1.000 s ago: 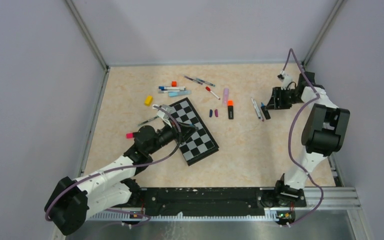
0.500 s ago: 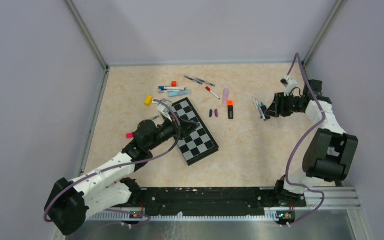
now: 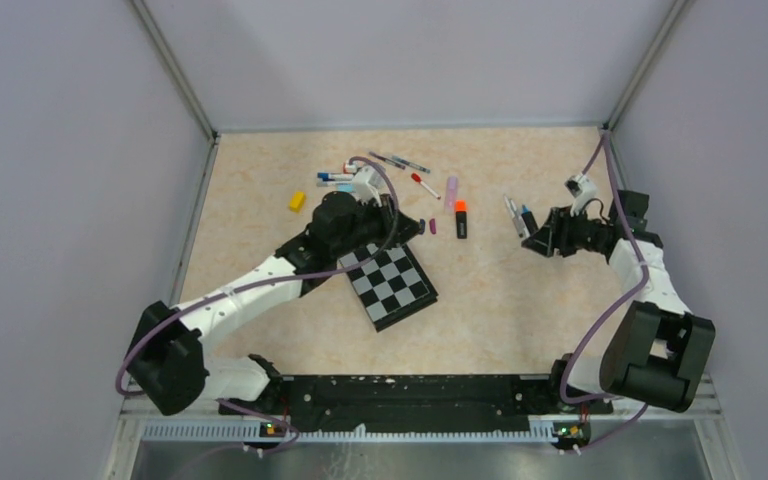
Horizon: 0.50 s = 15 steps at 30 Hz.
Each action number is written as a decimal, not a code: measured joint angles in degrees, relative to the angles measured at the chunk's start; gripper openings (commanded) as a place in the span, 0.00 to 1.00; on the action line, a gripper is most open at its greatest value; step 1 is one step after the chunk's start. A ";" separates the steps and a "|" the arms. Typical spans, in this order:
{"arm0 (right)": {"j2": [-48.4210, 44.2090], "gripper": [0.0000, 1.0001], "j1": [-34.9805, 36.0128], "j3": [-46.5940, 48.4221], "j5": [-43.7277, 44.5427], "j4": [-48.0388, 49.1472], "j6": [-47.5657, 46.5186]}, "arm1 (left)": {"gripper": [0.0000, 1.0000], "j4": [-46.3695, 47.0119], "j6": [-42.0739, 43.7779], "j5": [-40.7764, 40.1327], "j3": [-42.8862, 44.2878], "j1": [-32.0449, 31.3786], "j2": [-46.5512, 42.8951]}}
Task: Open the pen caps
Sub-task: Place the pen cap at the center of the board.
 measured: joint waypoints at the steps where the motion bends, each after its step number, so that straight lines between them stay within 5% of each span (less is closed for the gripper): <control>1: -0.07 0.54 -0.46 -0.55 -0.35 0.37 0.26 | 0.00 -1.68 0.28 -1.16 2.51 -0.63 2.10; 15: -1.09 0.54 -2.12 -0.87 -2.03 2.89 2.05 | 0.00 -40.28 2.01 -28.20 48.72 -10.01 42.69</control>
